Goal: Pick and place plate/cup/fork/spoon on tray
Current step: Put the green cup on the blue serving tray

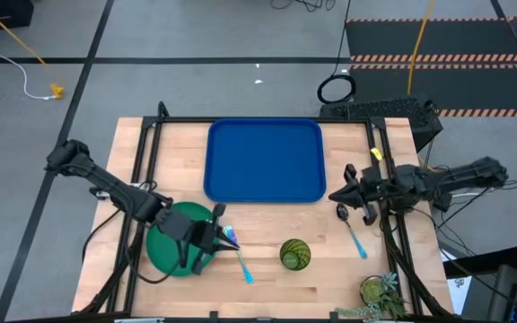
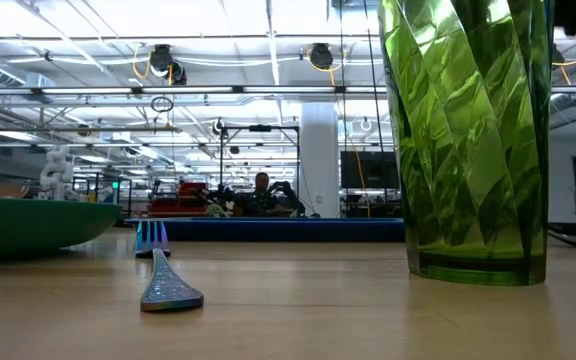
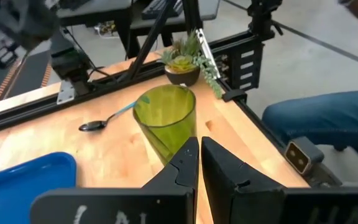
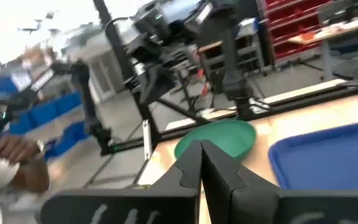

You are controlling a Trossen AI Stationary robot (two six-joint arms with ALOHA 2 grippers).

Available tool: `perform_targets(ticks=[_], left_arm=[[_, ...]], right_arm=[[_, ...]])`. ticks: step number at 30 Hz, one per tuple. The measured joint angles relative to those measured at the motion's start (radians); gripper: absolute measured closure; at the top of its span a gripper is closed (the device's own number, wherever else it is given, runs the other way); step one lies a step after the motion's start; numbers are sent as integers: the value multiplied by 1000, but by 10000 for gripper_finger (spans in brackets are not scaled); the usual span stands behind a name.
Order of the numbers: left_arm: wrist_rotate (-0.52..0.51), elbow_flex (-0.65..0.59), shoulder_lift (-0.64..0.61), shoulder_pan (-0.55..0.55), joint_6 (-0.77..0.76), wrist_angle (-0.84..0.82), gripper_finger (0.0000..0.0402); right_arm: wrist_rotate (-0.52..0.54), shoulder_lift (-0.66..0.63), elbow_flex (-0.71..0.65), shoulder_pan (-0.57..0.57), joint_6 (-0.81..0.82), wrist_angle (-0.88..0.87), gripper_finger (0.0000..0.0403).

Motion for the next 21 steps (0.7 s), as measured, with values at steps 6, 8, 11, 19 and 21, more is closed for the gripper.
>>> perform_targets(ticks=[6,8,11,19,21], left_arm=[[-36,0,-1,3,1,14,378],[-36,0,-1,2,1,23,378],[-37,0,-1,2,3,30,378],[-35,0,-1,19,6,40,378],[-26,0,-1,19,6,39,378]], right_arm=[[57,280,235,131,-96,-129,403],[92,356,319,173,-122,-208,403],[126,452,441,229,-145,-313,403],[154,645,637,349,-98,-499,398],[154,695,672,372,-72,-543,386]])
